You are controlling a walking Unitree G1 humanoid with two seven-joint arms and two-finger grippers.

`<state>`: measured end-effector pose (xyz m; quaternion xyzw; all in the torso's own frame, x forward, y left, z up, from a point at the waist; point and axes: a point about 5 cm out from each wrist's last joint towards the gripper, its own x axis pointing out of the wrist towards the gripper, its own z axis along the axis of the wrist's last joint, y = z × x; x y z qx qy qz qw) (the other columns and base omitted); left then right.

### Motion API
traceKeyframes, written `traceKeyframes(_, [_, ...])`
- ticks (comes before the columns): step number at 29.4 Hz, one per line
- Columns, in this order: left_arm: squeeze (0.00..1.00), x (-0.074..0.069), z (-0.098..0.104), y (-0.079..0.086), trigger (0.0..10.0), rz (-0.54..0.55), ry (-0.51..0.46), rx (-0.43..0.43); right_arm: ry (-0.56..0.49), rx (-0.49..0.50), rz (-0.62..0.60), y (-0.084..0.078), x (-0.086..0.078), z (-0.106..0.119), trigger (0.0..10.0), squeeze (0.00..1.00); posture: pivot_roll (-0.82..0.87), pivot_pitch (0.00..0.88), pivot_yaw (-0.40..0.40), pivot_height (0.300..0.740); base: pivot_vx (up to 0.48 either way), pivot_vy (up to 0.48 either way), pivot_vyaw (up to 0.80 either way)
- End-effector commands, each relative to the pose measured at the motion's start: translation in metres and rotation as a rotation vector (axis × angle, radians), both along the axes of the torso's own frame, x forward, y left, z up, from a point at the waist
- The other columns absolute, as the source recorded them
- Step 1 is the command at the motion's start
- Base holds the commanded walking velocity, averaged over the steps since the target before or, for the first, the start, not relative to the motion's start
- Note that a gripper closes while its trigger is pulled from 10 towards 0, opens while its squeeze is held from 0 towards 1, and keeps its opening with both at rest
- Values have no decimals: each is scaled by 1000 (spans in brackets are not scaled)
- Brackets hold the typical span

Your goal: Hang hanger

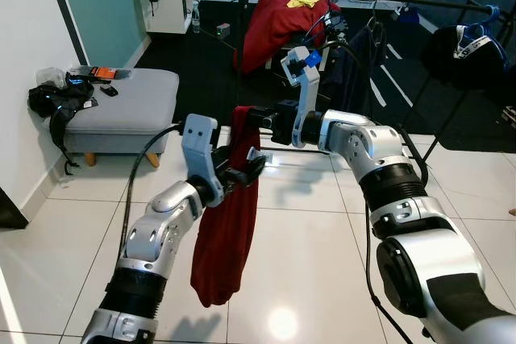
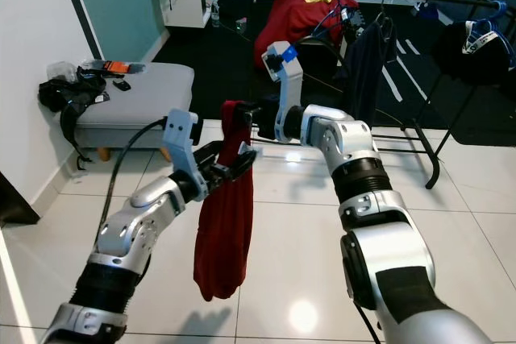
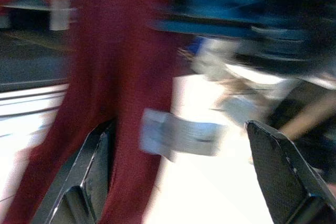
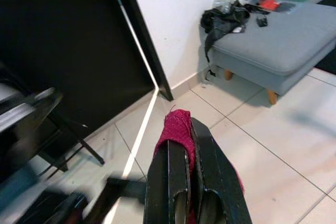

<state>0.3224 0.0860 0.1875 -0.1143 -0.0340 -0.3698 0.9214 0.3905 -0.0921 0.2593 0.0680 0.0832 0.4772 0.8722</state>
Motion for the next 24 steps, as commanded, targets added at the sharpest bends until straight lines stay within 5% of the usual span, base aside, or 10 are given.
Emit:
traceKeyframes(1, [0, -4, -3, -4, 10000, -49, 16, -7, -29, 13, 11, 2, 0, 10, 10000, 0, 24, 97, -71, 740, 0, 0, 0])
traceKeyframes(8, [0, -15, -10, -10, 10000, -166, 18, 31, -23, 6, -6, 0, 2, 10, 10000, 0, 23, 102, -75, 740, 0, 0, 0])
traceKeyframes(24, [0, -2, -14, -23, 10000, -89, 19, 36, -4, 23, 12, 5, 0, 13, 10000, 0, 15, 106, -73, 740, 0, 0, 0])
